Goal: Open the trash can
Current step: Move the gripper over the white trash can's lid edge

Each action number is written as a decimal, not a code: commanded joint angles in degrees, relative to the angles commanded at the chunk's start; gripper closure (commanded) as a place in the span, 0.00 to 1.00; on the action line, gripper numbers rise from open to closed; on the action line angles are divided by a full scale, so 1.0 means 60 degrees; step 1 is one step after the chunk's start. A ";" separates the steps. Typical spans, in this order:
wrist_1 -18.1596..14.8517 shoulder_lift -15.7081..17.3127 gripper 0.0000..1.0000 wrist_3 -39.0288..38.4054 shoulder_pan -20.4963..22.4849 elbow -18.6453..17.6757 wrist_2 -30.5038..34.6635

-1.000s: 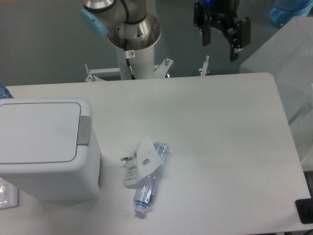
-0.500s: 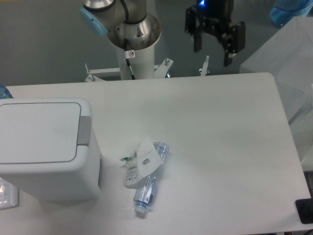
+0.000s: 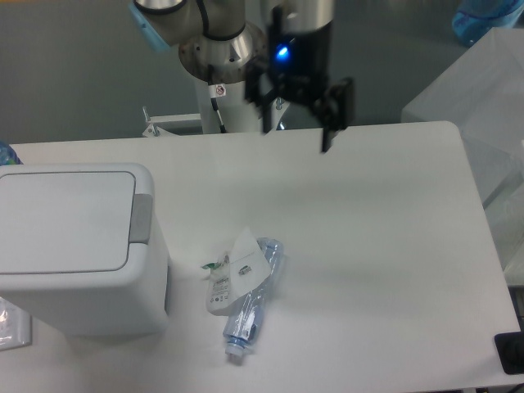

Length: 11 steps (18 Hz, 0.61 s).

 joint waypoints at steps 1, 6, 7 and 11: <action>0.0162 -0.0044 0.00 -0.0631 -0.0117 -0.0015 -0.0190; 0.0310 -0.0337 0.00 -0.3255 -0.0719 -0.0059 -0.0836; 0.0426 -0.0381 0.00 -0.3549 -0.0734 -0.0073 -0.0836; 0.0778 -0.0586 0.00 -0.4357 -0.1056 -0.0132 -0.1435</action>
